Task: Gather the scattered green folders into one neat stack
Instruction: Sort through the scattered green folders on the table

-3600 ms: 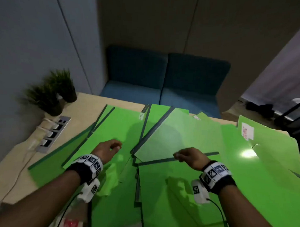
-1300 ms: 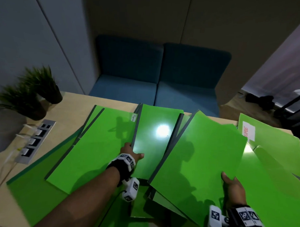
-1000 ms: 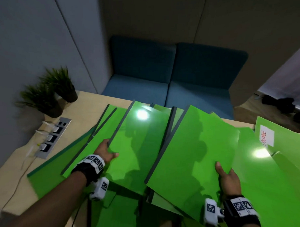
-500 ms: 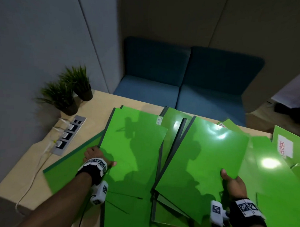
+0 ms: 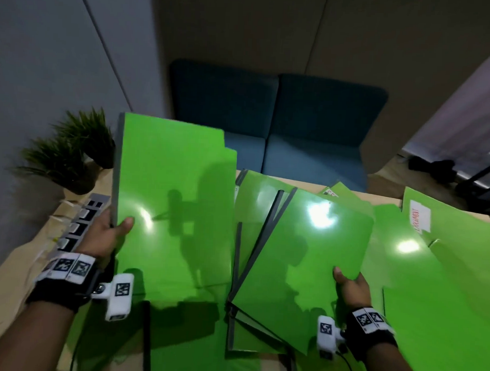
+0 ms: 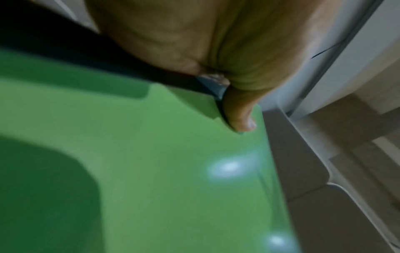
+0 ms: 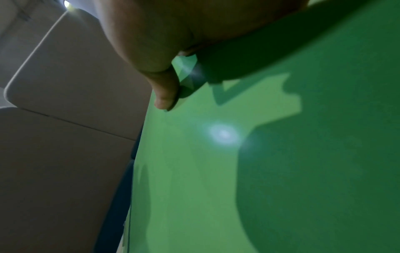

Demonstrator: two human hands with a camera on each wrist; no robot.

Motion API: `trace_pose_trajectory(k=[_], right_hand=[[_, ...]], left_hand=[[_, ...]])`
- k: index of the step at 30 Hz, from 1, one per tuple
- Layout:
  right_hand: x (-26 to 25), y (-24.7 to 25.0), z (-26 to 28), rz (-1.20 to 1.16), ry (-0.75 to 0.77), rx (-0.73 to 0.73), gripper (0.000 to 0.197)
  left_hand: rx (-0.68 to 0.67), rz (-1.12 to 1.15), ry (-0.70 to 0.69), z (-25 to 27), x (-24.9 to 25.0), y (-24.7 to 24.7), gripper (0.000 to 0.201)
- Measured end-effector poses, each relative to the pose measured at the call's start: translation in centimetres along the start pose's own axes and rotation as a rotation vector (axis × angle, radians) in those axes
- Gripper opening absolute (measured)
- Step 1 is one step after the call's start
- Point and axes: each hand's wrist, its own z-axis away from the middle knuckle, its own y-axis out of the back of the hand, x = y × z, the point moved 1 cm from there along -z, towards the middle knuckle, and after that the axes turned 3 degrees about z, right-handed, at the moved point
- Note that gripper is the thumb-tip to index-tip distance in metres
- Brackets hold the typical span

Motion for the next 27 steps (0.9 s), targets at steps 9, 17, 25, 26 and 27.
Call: trace_pose_trajectory(k=[9, 17, 25, 26, 27], right_hand=[[-0.8, 0.0, 2.6, -0.031, 0.027, -0.156, 0.075], [-0.5, -1.2, 4.1, 0.086, 0.294, -0.197, 0.096], [0.5, -0.1, 2.5, 0.180, 0.206, -0.298, 0.093], [0.8, -0.1, 1.9, 0.250, 0.218, -0.289, 0.101], [1.0, -0.1, 1.2, 0.293, 0.225, -0.282, 0.104]], left_hand=[[-0.389, -0.217, 0.077, 6.0, 0.0, -16.5, 0.061], [-0.352, -0.305, 0.202, 10.0, -4.3, -21.8, 0.080], [-0.494, -0.186, 0.196, 10.3, -3.9, -21.7, 0.096], [-0.502, -0.199, 0.182, 10.3, -4.0, -21.6, 0.097], [-0.510, -0.210, 0.182, 10.4, -4.1, -21.6, 0.097]])
